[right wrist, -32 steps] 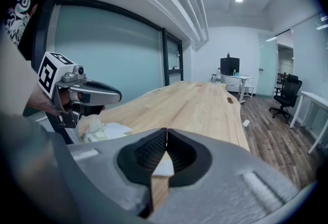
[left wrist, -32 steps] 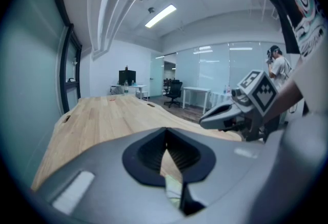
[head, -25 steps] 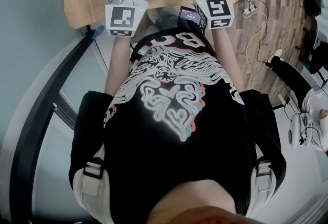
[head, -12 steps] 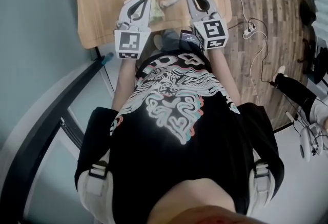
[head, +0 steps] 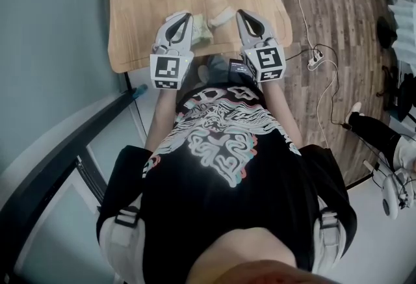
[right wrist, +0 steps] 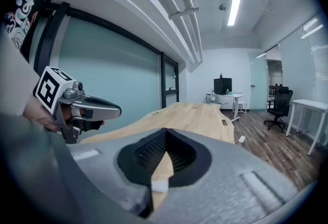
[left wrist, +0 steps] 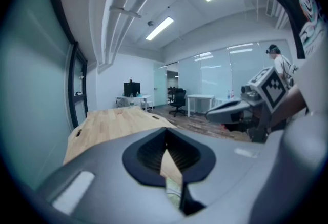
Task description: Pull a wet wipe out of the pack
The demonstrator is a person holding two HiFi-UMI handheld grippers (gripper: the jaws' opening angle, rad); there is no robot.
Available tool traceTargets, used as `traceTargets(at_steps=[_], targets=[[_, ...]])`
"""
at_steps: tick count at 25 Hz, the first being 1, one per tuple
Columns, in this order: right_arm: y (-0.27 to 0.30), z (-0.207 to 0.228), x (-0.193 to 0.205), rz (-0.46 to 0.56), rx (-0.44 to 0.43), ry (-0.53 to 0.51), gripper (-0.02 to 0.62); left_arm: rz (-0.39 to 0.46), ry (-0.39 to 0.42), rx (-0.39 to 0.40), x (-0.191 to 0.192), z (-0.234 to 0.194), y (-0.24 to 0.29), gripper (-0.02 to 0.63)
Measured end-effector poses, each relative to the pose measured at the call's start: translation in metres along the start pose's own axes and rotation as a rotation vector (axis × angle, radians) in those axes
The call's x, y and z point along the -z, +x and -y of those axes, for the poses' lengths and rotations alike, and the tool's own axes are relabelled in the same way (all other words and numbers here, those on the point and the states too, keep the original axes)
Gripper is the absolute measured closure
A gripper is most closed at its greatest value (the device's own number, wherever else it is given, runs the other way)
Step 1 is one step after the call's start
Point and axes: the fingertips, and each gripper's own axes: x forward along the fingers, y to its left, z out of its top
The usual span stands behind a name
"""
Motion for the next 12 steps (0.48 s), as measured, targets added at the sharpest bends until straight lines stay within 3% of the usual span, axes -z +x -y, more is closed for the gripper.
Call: traceTargets(at_steps=[6, 12], targets=[[-0.010, -0.005, 0.001, 0.003, 0.003, 0.008, 0.597, 0.045, -0.092, -0.005, -0.002, -0.003, -0.008, 0.618], [-0.015, 0.001, 0.009, -0.001, 0.035, 0.030, 0.597, 0.069, -0.074, 0.023, -0.001, 0.005, -0.006, 0.618]])
